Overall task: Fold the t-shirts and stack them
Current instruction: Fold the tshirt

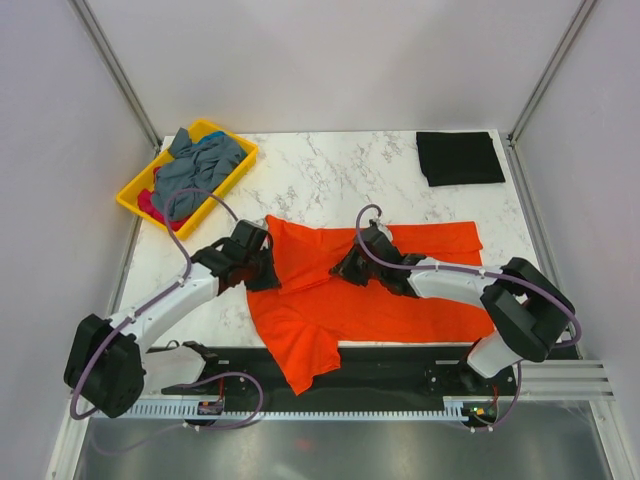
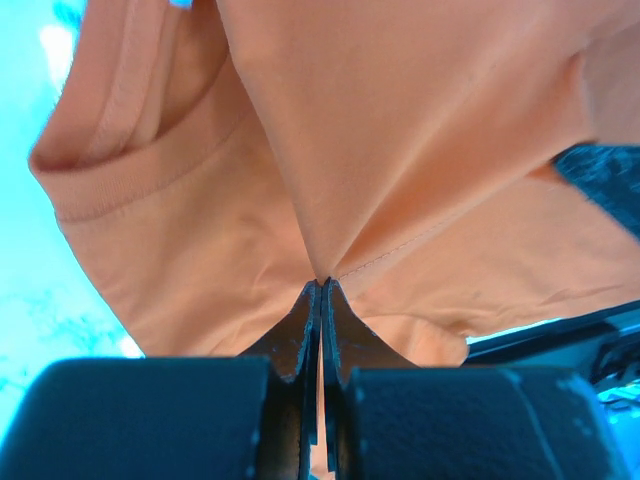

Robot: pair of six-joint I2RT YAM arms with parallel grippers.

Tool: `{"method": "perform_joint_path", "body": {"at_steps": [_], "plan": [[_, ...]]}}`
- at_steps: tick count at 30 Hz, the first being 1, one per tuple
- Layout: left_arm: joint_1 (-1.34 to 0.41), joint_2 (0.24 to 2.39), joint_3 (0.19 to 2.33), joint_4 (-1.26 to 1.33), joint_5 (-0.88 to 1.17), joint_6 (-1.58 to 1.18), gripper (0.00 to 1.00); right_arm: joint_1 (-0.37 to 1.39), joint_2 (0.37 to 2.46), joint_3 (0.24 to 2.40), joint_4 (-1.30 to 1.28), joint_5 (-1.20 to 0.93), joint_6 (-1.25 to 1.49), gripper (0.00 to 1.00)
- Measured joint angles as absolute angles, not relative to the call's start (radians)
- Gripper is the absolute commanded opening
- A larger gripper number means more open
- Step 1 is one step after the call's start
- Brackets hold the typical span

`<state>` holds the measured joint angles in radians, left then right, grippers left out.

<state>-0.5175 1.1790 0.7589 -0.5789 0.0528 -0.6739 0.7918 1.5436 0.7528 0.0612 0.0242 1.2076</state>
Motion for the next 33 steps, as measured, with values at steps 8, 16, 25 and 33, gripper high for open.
{"method": "perform_joint_path", "body": {"at_steps": [8,16,25,33], "plan": [[-0.614,1.180,0.683,-0.590,0.033,-0.731,0.02,0.797,1.555,0.709,0.097,-0.004,1.190,0.00],[-0.630,1.237,0.712,-0.625,0.007,-0.753,0.43,0.796,1.555,0.707,0.082,-0.002,1.156,0.17],[-0.344,1.419,1.105,-0.666,0.038,-0.608,0.38,0.765,1.478,0.760,-0.118,0.091,1.073,0.28],[-0.200,1.749,1.413,-0.636,0.101,-0.468,0.25,0.497,1.412,0.859,-0.193,0.138,0.934,0.24]]}}
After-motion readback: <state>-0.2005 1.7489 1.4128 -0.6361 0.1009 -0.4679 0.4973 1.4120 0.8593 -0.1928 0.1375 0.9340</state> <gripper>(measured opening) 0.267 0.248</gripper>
